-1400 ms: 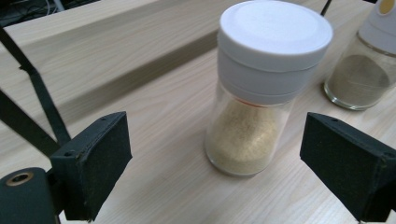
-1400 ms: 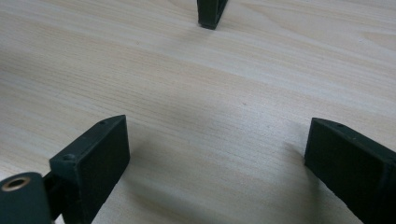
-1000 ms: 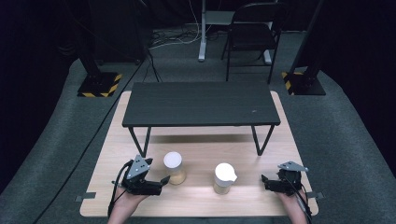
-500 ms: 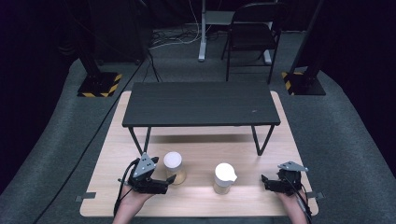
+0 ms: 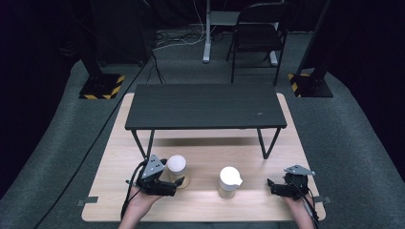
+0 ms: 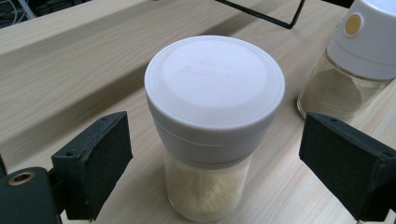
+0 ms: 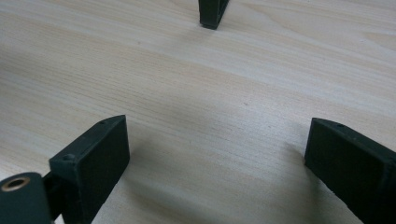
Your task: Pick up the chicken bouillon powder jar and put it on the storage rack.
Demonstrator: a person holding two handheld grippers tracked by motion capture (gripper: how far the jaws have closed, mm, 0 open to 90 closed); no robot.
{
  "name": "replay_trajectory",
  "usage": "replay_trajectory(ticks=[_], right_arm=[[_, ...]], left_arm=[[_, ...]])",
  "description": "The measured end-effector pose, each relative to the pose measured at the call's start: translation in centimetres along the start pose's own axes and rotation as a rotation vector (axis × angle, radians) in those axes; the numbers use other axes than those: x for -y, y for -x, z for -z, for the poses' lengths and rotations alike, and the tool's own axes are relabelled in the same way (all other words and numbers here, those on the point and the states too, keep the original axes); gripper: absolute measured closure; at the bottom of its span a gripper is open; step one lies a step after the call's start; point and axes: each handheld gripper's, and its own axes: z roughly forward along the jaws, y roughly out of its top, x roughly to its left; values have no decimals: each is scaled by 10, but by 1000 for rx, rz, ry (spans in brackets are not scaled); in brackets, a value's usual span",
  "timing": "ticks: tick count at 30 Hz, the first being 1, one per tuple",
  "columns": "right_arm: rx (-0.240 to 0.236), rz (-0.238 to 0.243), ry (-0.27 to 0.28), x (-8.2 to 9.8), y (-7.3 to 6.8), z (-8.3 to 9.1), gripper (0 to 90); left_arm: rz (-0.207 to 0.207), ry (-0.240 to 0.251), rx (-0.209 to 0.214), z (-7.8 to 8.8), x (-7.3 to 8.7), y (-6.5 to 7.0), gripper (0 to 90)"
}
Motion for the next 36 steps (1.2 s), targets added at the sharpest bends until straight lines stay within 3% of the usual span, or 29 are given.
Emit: replay_trajectory(ticks=[8,21,33,36], right_arm=[[0,0,0,0,0,0,56],[-1,1,0,0,0,0,56],[-2,2,0,0,0,0,56],[-2,3,0,0,0,0,56]], left_arm=[[2,-14,3,-11,-2,-2,94],[39,25,48,-24,1,-10,129],[63,59,67,-39,10,-14,252],[59,58,54,-41,11,-12,283]])
